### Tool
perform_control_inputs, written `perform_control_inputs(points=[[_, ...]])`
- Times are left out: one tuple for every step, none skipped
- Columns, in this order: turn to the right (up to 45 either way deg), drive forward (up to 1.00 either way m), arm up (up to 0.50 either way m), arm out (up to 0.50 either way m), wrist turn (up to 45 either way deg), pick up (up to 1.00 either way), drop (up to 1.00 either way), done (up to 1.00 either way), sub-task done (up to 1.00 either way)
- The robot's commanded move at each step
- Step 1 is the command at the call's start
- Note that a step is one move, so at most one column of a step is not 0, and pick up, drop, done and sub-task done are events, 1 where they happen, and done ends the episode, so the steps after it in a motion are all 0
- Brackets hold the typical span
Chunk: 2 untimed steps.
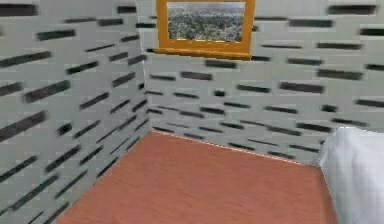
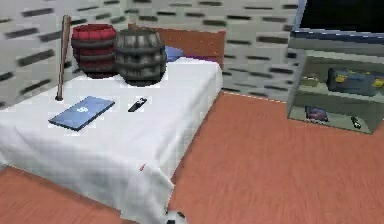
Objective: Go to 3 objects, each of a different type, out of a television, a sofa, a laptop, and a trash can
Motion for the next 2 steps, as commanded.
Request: perform_control_inputs(points=[[21.0, 0.0, 0.0, 0.0, 0.0, 0.0, 0.0, 0.0, 0.0], [0.0, 0.45, 0.0, 0.0, 0.0, 0.0, 0.0, 0.0, 0.0]])
